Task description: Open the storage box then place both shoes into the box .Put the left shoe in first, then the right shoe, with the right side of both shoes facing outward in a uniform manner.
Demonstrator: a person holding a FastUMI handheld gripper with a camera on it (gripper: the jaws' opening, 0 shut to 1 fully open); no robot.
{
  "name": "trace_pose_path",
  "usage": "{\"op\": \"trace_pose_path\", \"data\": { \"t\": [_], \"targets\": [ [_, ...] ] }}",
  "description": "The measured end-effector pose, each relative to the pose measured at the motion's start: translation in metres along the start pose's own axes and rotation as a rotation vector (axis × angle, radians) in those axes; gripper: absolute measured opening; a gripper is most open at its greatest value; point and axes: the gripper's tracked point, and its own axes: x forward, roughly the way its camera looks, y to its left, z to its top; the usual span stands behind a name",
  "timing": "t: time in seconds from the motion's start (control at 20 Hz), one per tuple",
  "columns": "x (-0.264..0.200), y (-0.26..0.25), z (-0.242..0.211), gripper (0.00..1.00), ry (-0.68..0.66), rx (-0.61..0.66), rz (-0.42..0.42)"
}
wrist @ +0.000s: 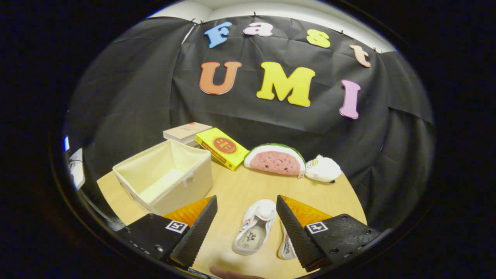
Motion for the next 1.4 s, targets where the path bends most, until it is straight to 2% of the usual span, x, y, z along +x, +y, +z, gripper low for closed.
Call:
{"op": "trace_pose_path", "data": {
  "t": [0.3,0.65,0.8,0.95,1.0,1.05,1.15,1.2,1.4],
  "targets": [
    [0.043,-0.041,-0.069,0.95,0.261,0.087,-0.003],
    [0.080,-0.049,-0.123,0.94,0.570,0.152,-0.005],
    [0.098,-0.047,-0.135,0.79,0.634,0.189,-0.013],
    [0.110,-0.029,-0.147,0.68,0.739,0.275,0.049],
    [0.117,-0.026,-0.155,0.56,0.772,0.319,0.053],
    [0.118,-0.017,-0.153,0.45,0.790,0.394,0.097],
    [0.121,-0.024,-0.150,0.22,0.804,0.435,0.080],
    [0.119,-0.024,-0.149,0.25,0.813,0.438,0.087],
    [0.119,-0.021,-0.151,0.24,0.830,0.404,0.129]
  ]
}}
